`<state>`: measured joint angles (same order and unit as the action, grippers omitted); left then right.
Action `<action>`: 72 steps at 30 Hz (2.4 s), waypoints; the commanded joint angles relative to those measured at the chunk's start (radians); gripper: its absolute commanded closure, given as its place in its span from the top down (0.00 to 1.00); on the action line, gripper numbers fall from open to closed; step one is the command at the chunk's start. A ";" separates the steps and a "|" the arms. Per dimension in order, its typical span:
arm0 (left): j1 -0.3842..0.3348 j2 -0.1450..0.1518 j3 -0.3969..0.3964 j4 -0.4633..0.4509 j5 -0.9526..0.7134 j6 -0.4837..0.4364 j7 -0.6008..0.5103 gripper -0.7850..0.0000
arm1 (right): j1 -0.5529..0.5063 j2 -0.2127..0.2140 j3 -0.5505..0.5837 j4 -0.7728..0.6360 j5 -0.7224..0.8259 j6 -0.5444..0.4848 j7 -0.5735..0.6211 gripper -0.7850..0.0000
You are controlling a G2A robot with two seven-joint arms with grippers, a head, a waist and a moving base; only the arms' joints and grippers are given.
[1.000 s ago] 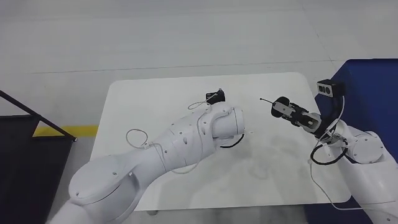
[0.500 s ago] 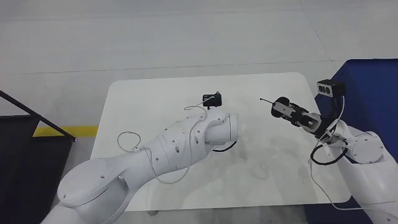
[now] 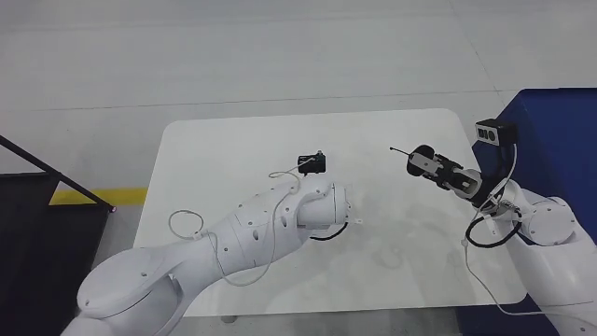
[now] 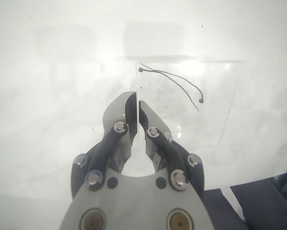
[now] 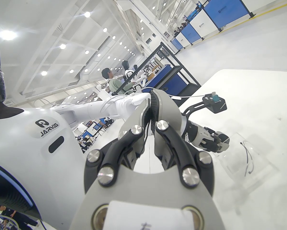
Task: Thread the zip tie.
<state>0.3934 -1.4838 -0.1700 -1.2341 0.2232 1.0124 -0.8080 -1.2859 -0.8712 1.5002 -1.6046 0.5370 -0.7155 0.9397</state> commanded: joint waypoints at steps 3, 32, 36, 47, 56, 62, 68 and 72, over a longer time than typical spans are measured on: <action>0.003 0.039 0.000 -0.046 -0.012 0.000 0.000 0.00 | 0.000 0.000 0.000 0.000 0.000 0.000 0.000 0.00; 0.087 0.145 -0.204 -0.351 0.198 0.000 0.150 1.00 | 0.000 0.000 0.000 0.000 0.000 0.000 0.000 0.00; 0.101 0.146 -0.211 -0.359 0.204 0.000 0.159 1.00 | 0.000 0.000 0.000 0.000 0.000 0.000 0.000 0.00; 0.151 0.133 -0.439 -0.288 -0.233 -0.007 -0.006 1.00 | 0.000 0.000 0.000 0.000 0.000 0.000 0.000 0.00; 0.163 0.104 -0.510 -0.243 -0.390 0.000 0.116 1.00 | 0.000 0.000 0.000 0.000 0.000 0.000 0.000 0.00; 0.163 0.104 -0.510 -0.243 -0.390 0.000 0.116 1.00 | 0.000 0.000 0.000 0.000 0.000 0.000 0.000 0.00; 0.163 0.104 -0.510 -0.243 -0.390 0.000 0.116 1.00 | 0.000 0.000 0.000 0.000 0.000 0.000 0.000 0.00; 0.163 0.104 -0.510 -0.243 -0.390 0.000 0.116 1.00 | 0.000 0.000 0.000 0.000 0.000 0.000 0.000 0.00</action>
<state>0.5568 -1.3798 -0.6802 -1.4773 -0.1672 1.0123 -0.6924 -1.2859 -0.8712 1.5002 -1.6046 0.5370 -0.7155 0.9397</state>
